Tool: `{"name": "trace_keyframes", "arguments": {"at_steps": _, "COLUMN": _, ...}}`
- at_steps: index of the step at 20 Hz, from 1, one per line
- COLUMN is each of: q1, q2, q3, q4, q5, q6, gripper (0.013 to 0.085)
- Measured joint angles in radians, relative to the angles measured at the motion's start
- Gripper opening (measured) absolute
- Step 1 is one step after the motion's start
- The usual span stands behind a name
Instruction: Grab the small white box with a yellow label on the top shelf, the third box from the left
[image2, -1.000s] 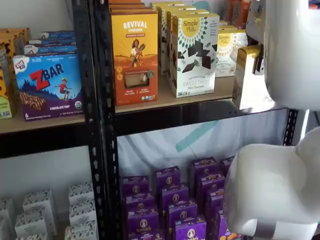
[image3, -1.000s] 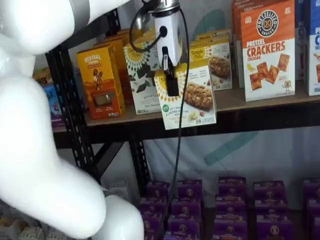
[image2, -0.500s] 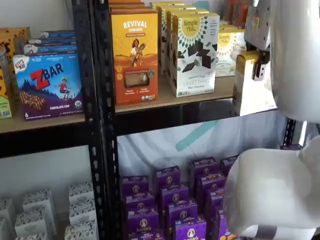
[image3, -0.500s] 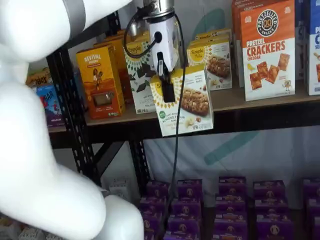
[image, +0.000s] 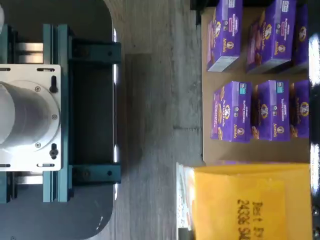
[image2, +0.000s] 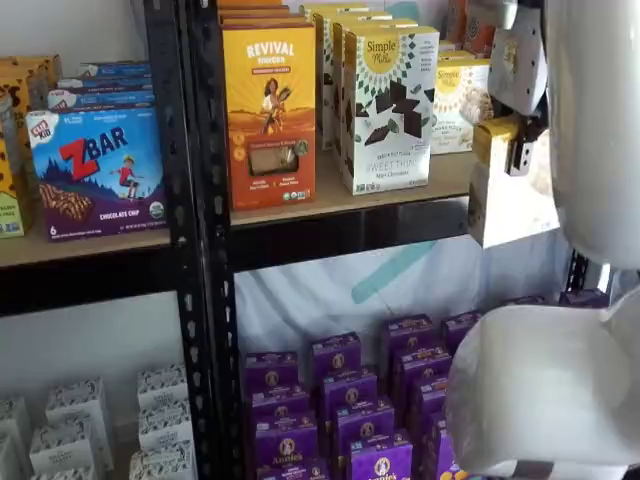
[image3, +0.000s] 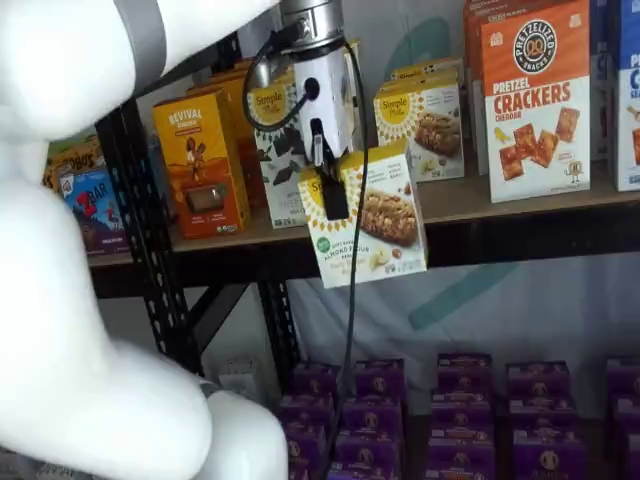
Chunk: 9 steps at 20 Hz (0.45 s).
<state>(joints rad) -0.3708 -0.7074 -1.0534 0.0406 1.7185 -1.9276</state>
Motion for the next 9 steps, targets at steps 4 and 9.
{"name": "trace_keyframes", "arguments": {"at_steps": 4, "q1": -0.001, "q2": -0.015, "q3": 0.021, "q4": 0.002, "q5": -0.001, "q6": 0.000, "gripper": 0.0330}}
{"name": "trace_keyframes", "arguments": {"at_steps": 9, "q1": -0.002, "q2": -0.023, "q3": 0.032, "q4": 0.000, "q5": -0.001, "q6": -0.002, "gripper": 0.0330}}
